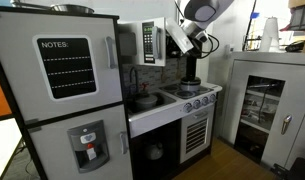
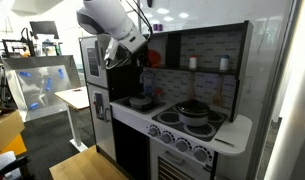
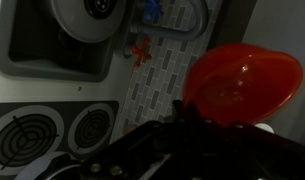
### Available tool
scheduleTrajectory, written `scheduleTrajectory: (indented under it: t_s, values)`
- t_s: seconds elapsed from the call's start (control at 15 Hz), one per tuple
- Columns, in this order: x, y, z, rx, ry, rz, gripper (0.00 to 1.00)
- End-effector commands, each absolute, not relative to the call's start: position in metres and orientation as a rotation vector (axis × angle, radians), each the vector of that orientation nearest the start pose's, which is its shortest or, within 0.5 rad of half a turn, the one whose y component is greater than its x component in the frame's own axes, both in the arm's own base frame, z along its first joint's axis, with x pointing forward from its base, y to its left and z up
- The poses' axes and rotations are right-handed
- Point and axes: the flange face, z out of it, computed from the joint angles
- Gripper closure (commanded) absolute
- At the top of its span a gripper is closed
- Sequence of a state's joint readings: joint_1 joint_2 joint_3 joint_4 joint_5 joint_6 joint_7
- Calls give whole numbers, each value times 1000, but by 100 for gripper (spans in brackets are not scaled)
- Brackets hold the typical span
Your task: Remove the orange bowl from the microwave
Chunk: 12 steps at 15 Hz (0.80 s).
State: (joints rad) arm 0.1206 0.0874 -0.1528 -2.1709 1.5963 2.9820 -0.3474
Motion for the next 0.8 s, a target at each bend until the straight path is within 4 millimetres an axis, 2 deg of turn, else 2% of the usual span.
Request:
scheduleTrajectory:
  t_s: [0.0,0.33,0.73]
  values:
    - [527,-87,376,-1952,1383,-833,99]
    - [499,-99,356,-1944,1422,-822,99]
    - [478,-121,338,-1964,1457,-823,99]
